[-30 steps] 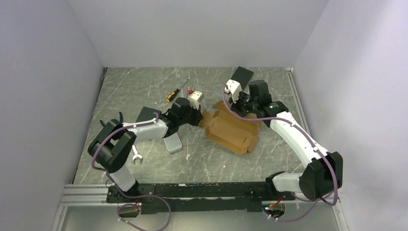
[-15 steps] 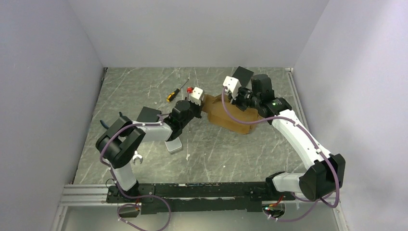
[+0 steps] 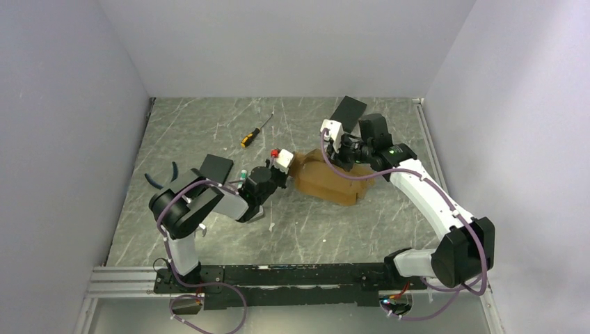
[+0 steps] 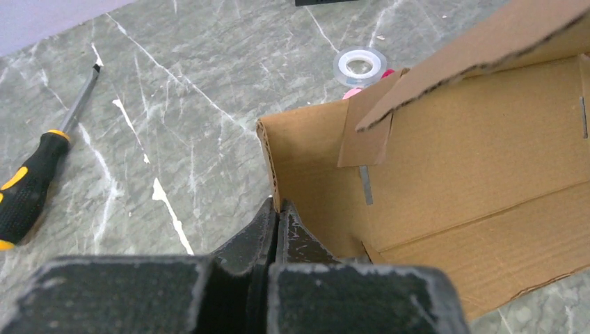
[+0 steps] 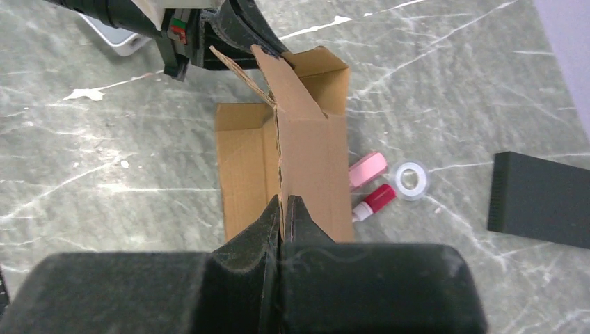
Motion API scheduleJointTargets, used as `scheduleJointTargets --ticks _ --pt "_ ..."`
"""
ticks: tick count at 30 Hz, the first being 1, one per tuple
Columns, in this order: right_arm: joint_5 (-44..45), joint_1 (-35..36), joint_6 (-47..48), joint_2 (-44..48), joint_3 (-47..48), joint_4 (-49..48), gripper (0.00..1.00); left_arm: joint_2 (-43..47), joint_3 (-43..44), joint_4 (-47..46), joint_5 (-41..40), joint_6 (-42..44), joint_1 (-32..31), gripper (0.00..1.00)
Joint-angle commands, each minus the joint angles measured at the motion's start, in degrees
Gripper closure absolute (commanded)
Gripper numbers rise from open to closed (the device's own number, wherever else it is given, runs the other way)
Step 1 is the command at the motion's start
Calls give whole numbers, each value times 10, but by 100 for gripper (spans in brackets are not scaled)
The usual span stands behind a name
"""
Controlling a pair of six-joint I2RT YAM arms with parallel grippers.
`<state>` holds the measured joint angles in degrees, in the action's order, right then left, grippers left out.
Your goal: Fold the paper box
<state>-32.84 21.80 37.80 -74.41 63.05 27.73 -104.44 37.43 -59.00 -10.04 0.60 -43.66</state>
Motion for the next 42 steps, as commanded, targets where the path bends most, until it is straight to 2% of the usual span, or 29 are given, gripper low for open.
scheduleJointTargets --ticks 1,9,27,36,42 --pt "-71 3 -26 -8 27 22 100 7 -26 -95 -2 47 -19 100" --pt "-81 14 -27 -5 8 48 100 7 -66 -148 -12 60 -36 100" --pt "-119 15 -62 -55 32 120 100 5 -161 -276 -5 102 -75 100" --pt "-149 15 -78 -57 30 138 100 -1 -188 -299 -1 94 -88 100" --pt "-143 14 -104 -49 19 117 100 -6 -198 -299 3 85 -94 100"
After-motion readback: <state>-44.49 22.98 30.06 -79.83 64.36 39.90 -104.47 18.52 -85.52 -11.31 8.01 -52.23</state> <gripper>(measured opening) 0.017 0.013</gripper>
